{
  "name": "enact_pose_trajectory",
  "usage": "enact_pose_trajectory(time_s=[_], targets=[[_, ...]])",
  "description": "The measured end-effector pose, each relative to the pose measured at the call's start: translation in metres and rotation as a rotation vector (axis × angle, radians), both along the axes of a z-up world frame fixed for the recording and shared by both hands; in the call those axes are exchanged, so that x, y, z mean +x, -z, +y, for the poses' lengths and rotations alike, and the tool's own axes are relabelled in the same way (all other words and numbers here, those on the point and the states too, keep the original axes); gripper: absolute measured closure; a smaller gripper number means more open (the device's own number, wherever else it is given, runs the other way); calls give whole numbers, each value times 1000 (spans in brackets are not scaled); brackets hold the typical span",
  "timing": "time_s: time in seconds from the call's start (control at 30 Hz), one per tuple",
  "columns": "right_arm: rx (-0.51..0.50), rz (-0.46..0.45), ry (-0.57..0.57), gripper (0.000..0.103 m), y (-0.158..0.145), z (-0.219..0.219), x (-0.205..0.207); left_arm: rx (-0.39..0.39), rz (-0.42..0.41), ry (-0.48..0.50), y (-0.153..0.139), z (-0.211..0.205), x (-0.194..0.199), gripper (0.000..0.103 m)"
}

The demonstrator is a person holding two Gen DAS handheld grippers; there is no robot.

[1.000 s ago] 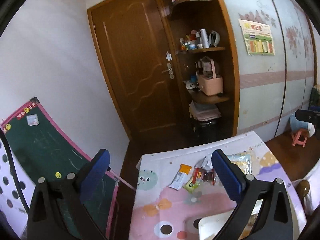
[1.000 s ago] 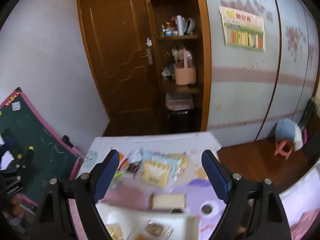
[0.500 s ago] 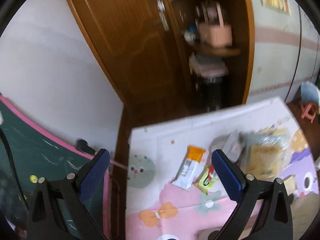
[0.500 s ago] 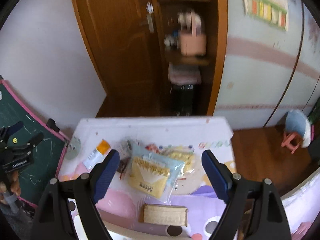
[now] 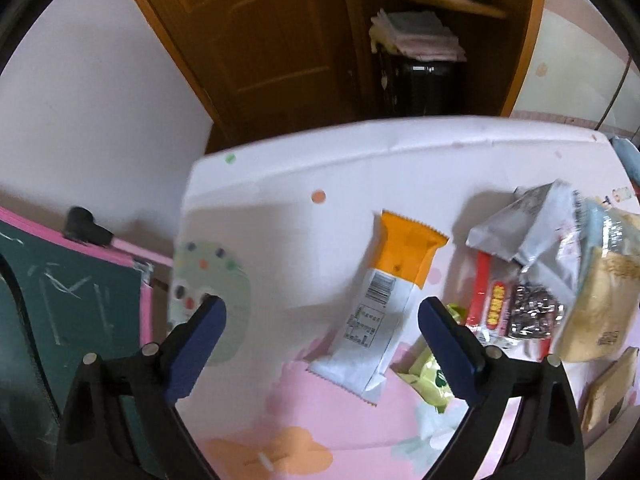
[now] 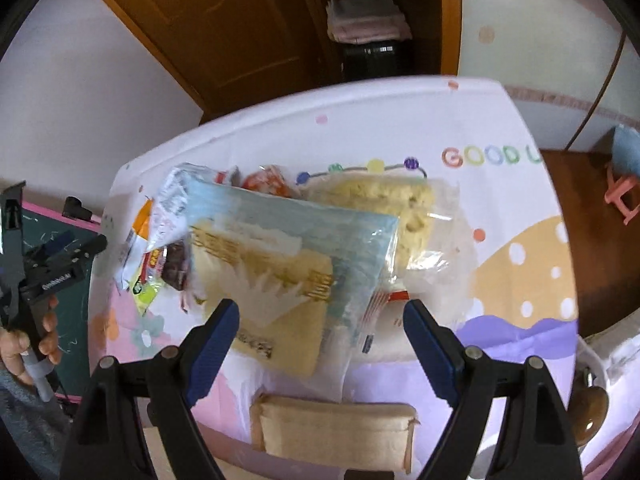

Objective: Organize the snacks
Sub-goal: 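Grasp the yellow-orange bar with the left tool while the right tool grasps the cake packet, then carry the bar and cake packet over the white tray and lower them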

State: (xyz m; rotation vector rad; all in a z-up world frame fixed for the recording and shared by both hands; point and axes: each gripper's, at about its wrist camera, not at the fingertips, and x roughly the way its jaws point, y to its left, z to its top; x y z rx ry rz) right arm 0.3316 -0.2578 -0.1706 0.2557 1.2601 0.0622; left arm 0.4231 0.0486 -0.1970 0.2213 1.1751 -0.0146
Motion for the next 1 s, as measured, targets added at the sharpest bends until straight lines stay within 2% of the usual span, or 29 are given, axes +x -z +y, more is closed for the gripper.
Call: enact_pose_trajectory(time_s=[0.2, 0.27, 0.37, 0.4, 0.43, 0.5, 0.6, 0.7, 0.83, 1.0], targets=[[120, 70, -4, 18, 21, -2, 12, -54, 67, -15, 30, 7, 5, 14], [120, 75, -17, 18, 25, 3, 14, -72, 81, -18, 35, 8, 6, 15], [100, 81, -44, 20, 30, 12, 17, -100, 108, -8, 43, 6, 7, 26], [95, 83, -51, 26, 32, 14, 17, -113, 110, -3, 44, 5, 7, 32], [91, 87, -59, 28, 33, 16, 16, -131, 108, 3, 42, 4, 6, 43], [119, 91, -81, 47, 35, 19, 15, -174, 114, 16, 39, 2, 4, 57], [144, 85, -121, 67, 29, 22, 9, -152, 87, 39, 35, -4, -3, 70], [107, 56, -159, 76, 20, 28, -1, -146, 70, 16, 29, -4, -12, 73], [67, -11, -176, 80, 2, 36, -16, -141, 52, -45, 15, -1, -28, 74], [-8, -101, -171, 83, -27, 45, -38, -135, -24, -64, -24, 6, -55, 74]])
